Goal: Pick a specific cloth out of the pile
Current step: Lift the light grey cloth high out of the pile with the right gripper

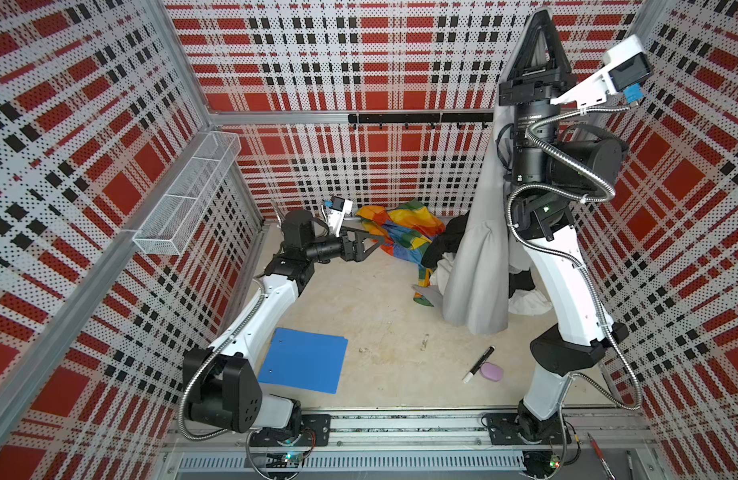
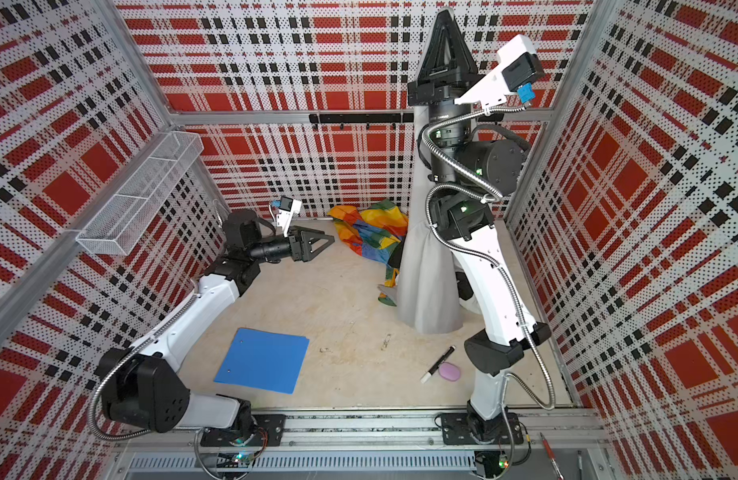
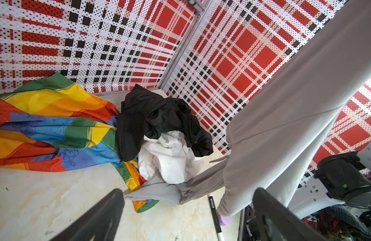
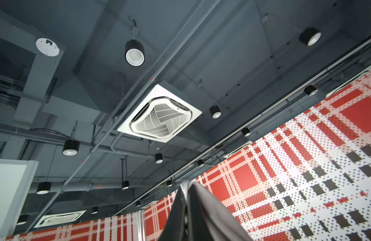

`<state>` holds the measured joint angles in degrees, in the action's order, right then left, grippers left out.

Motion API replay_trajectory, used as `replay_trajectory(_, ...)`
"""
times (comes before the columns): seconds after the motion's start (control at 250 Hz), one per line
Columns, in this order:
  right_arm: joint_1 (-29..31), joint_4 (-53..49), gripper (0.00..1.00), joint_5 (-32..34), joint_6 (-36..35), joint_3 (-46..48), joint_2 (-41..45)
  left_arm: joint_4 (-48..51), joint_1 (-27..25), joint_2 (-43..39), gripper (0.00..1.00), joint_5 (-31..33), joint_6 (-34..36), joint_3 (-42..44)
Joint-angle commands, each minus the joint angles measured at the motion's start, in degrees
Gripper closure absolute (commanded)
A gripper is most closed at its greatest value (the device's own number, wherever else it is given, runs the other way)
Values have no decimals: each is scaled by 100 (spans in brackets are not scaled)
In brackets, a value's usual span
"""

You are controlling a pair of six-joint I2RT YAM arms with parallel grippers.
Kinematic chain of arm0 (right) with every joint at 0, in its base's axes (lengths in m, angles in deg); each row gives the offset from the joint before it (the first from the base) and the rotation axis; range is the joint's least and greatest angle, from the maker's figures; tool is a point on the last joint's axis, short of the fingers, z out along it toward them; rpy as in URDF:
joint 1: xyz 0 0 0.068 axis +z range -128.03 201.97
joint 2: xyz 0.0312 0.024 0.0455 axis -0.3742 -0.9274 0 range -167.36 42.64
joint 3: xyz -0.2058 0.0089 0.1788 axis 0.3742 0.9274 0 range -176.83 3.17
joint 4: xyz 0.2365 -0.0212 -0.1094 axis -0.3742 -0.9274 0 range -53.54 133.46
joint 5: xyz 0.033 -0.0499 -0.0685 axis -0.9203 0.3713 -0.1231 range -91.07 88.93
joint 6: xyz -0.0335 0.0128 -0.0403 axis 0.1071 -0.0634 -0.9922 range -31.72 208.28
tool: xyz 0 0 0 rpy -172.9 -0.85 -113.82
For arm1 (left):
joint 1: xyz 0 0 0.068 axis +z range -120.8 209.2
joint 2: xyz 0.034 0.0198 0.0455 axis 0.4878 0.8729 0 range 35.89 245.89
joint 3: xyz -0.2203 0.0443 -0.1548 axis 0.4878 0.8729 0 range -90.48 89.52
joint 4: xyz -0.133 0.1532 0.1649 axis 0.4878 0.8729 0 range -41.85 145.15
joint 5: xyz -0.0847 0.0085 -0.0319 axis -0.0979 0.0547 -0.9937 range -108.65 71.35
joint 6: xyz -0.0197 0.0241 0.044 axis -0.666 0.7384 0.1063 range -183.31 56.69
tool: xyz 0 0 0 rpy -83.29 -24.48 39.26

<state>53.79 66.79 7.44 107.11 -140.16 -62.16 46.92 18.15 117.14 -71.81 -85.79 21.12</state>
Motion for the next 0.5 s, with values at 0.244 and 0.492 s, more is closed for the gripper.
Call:
replay_trajectory(0.244,333,-532,100,-1079,507,60,-326,-1023,604,-303,1,-428,-617,278)
replay_trajectory(0.492,349,-687,100,-1199,527,188,-216,-2109,-145,-479,1,-102,-456,918)
